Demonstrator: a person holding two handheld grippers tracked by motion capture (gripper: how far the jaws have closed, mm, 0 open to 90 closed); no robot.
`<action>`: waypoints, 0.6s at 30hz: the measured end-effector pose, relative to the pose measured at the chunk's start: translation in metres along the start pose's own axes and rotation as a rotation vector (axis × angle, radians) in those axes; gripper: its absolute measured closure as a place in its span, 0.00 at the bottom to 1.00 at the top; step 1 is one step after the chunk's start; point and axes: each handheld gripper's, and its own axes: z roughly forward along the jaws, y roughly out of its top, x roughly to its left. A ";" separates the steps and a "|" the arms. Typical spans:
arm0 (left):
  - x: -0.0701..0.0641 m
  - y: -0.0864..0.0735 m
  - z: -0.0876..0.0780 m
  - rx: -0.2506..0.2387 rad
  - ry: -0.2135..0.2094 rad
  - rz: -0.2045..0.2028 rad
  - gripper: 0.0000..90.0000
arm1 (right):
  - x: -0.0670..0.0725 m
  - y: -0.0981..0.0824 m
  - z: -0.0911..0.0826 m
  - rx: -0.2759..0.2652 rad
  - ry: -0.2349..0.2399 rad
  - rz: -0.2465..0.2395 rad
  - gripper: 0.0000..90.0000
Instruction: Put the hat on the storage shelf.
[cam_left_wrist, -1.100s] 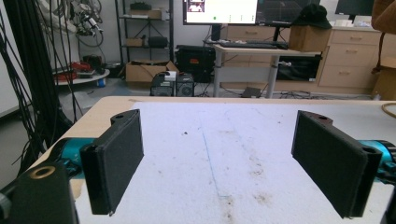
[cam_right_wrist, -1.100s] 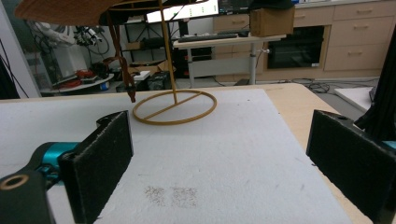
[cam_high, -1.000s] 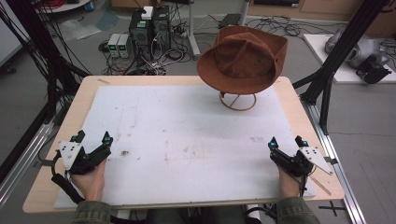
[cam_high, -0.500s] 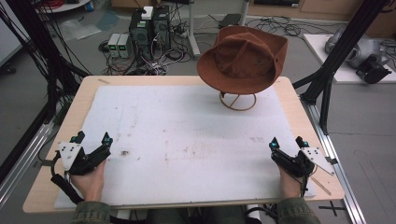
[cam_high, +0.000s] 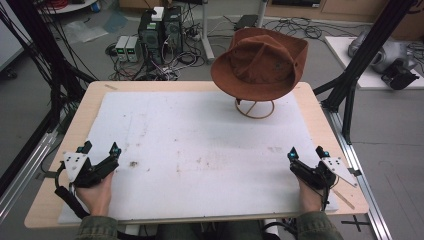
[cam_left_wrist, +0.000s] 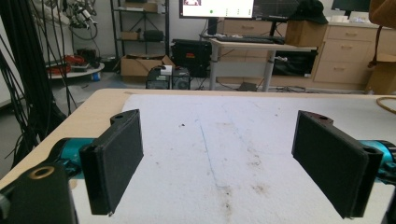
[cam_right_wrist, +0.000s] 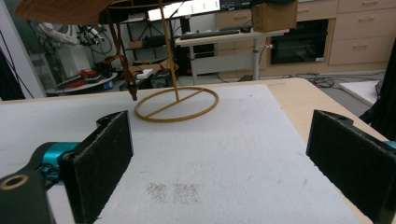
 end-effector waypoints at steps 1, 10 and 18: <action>0.000 0.000 0.000 0.003 0.000 0.003 0.19 | 0.000 0.000 0.000 0.001 0.000 0.000 0.07; 0.000 -0.001 0.002 0.016 -0.007 -0.001 0.19 | 0.000 0.000 0.000 0.006 0.006 0.009 0.07; 0.001 -0.002 0.002 0.021 -0.010 -0.007 0.19 | 0.001 -0.001 0.001 0.016 0.009 0.008 0.07</action>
